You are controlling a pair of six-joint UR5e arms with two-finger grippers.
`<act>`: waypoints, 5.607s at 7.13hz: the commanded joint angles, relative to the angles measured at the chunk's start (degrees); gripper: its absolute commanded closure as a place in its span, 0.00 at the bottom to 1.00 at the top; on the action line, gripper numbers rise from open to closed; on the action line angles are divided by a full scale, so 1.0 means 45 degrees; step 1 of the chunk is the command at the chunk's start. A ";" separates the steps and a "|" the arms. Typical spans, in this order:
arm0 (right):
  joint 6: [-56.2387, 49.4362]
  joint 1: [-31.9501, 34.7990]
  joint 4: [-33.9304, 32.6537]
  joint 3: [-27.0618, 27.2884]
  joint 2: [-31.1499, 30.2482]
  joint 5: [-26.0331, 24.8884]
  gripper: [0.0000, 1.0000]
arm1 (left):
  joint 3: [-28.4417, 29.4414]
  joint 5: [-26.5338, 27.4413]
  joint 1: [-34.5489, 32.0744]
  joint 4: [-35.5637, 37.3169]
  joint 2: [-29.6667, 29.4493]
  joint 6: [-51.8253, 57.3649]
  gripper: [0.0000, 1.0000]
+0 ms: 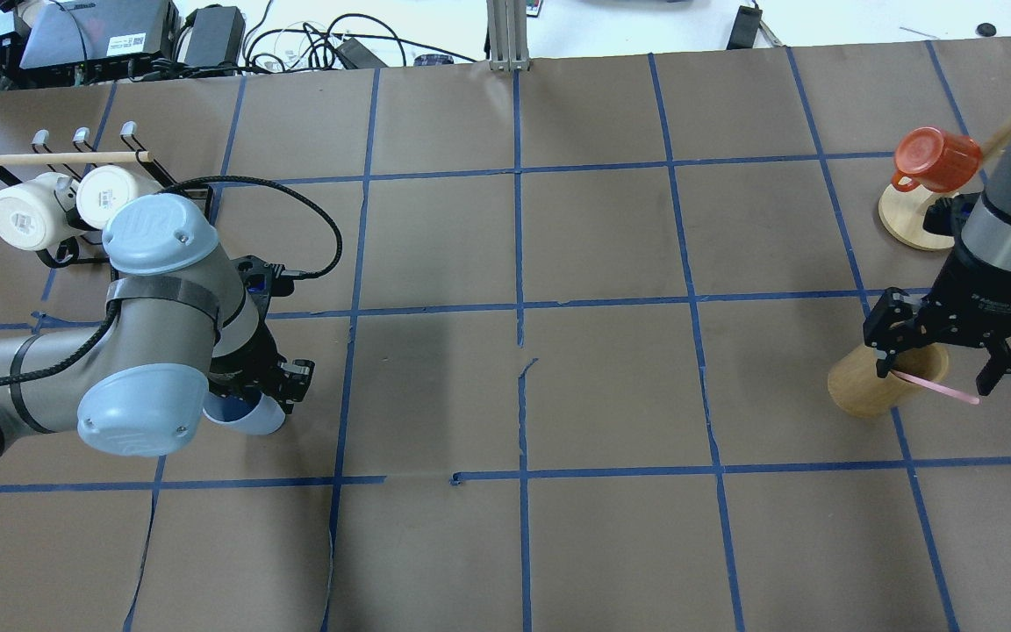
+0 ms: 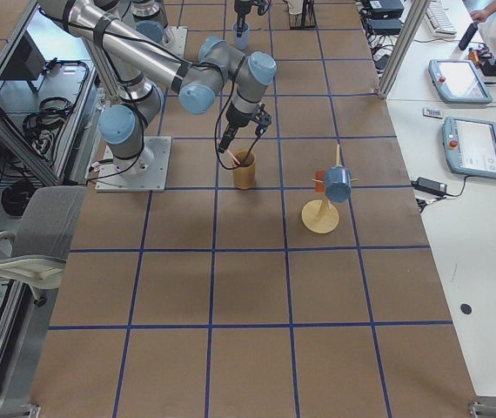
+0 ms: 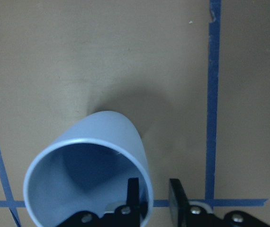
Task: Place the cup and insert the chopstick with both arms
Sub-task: 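Grasp blue cup with left gripper while right grasps pink chopstick, then carry cup to table center with left while right lifts chopstick out, then release cup and withdraw left gripper while right carries chopstick over cup, then lower the pink chopstick into the light blue cup with the right gripper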
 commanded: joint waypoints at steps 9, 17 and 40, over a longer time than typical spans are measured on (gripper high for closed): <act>-0.1162 -0.0141 0.3115 -0.2952 0.0097 0.0594 1.00 | 0.6703 -0.1534 -0.4248 -0.2110 -0.3586 -1.4503 1.00; -0.0771 0.1359 0.6646 -0.6612 0.0350 0.2079 1.00 | 0.7061 -0.4677 -0.6507 -0.1368 -0.5038 -1.5926 0.00; 1.0554 0.9371 0.1676 -0.6514 0.4176 0.7216 1.00 | 0.7359 -0.0850 -0.1252 -0.7014 0.0664 -0.1433 0.00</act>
